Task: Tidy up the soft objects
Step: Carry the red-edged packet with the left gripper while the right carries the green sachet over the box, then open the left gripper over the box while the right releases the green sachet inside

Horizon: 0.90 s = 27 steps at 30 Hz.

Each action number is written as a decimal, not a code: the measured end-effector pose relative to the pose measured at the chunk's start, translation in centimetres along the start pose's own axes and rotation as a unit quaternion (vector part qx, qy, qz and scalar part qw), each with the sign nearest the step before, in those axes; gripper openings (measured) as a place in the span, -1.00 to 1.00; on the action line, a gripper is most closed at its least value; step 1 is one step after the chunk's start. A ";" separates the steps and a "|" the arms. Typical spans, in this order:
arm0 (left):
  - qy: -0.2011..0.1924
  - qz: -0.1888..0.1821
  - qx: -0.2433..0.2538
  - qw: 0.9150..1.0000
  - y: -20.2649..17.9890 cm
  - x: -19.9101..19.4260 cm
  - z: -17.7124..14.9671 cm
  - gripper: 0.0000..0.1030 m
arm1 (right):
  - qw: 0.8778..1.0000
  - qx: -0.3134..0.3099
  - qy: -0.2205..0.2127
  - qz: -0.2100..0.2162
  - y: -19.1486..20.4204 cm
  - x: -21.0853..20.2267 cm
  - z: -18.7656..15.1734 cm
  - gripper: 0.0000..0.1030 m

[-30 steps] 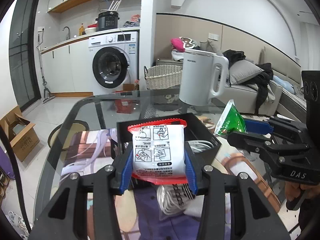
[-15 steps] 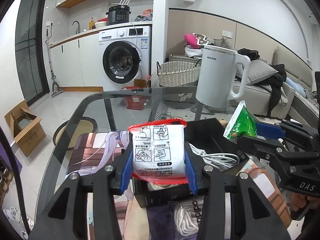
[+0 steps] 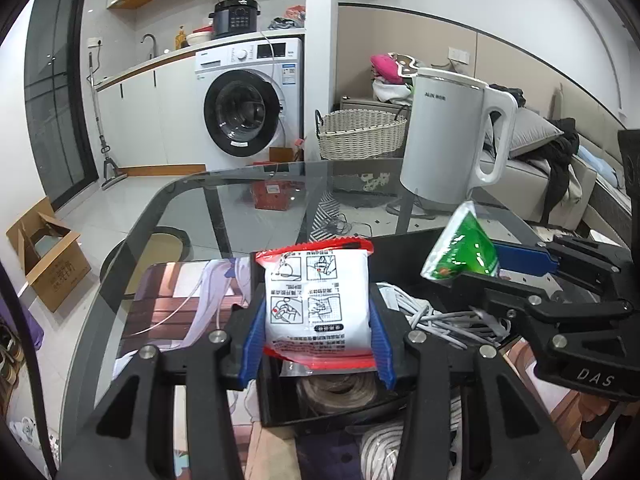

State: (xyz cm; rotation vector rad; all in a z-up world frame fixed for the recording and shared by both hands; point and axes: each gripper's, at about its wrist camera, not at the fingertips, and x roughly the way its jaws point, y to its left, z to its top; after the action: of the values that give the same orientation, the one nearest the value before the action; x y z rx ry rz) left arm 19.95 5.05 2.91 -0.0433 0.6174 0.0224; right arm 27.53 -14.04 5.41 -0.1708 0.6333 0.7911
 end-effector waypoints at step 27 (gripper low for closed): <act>0.000 -0.005 0.022 1.000 -0.9 -0.9 -0.5 0.83 | 1.000 0.017 -0.016 0.008 -0.6 -4.8 -1.9 0.97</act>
State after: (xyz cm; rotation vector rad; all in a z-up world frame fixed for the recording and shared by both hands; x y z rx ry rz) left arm 18.93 4.14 3.01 -0.0044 0.6175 -0.0008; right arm 24.52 -18.12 6.69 -0.1214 0.6188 0.7973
